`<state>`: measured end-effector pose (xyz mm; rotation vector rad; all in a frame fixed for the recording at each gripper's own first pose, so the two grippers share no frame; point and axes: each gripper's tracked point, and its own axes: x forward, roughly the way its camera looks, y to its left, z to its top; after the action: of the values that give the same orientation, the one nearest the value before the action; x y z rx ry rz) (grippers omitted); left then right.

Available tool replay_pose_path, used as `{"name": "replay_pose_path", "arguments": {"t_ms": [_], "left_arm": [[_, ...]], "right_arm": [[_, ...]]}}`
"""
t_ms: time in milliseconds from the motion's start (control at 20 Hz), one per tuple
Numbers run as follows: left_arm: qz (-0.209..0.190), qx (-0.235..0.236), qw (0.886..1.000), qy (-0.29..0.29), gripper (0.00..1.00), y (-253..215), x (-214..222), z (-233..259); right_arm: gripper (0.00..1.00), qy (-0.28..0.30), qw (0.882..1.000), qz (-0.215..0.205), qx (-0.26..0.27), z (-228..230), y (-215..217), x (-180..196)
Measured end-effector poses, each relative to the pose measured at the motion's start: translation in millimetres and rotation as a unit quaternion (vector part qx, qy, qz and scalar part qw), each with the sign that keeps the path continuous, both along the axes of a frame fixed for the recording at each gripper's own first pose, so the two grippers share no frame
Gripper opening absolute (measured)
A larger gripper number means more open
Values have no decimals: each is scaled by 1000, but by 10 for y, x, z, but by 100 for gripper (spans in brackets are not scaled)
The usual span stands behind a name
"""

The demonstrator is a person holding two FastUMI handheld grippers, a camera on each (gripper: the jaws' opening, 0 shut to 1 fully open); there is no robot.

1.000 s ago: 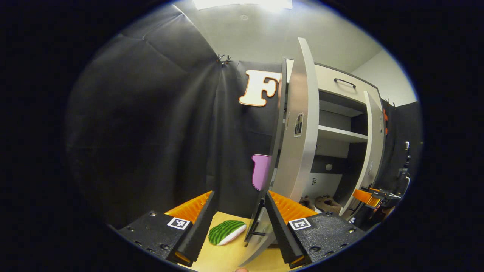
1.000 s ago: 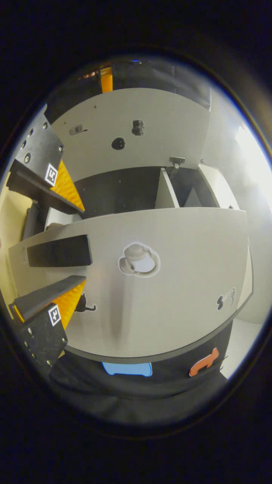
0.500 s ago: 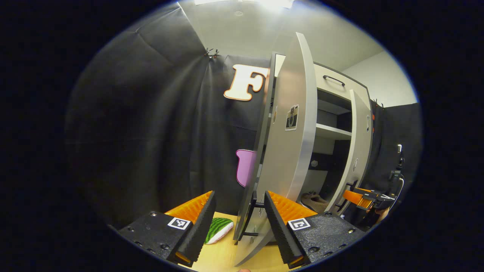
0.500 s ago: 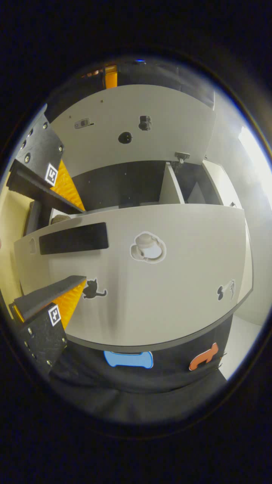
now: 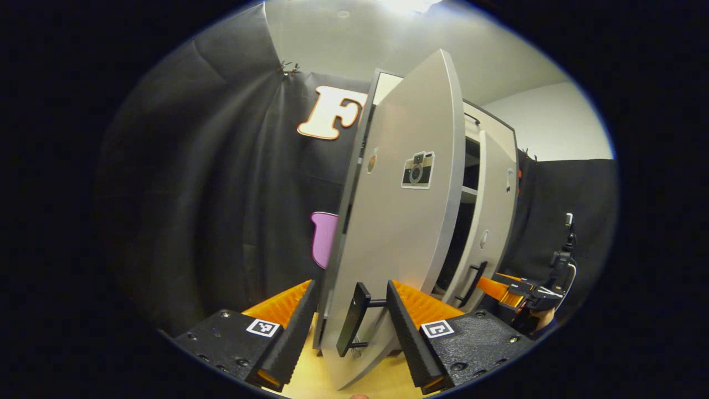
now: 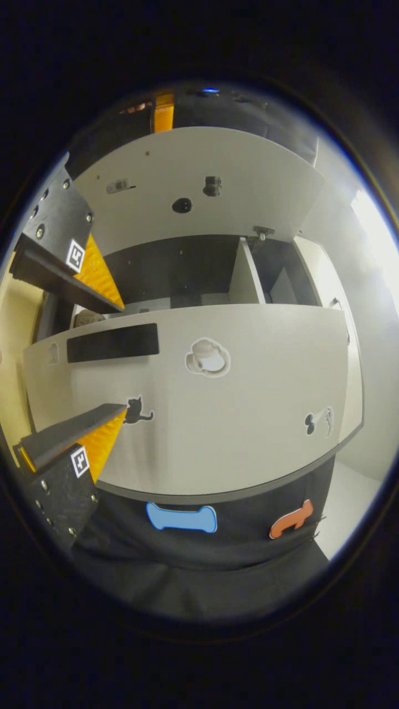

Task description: Grab one shoe with the right hand and put it into the shoe cabinet, grab the other shoe with the left hand and put it into the shoe cabinet; then close the right door with the right hand and the left door with the left hand.

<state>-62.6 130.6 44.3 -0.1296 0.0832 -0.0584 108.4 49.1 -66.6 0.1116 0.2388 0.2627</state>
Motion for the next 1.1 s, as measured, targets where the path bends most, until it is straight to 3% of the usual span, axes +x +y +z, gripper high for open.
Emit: {"name": "replay_pose_path", "arguments": {"t_ms": [600,650,700,1100], "left_arm": [[-78,-23,997,-6,78,-553,350,-22],[-85,-26,996,-5,72,-610,388,-29],[-91,-28,995,-4,78,-670,425,-52],[-124,-23,992,-7,84,-1052,796,-154]], "right_arm": [[98,3,998,-60,4,10,-509,-183],[98,3,998,-65,2,19,-546,-194],[98,1,998,-69,0,28,-582,-204],[98,-8,993,-118,-14,111,-987,-335]]}}
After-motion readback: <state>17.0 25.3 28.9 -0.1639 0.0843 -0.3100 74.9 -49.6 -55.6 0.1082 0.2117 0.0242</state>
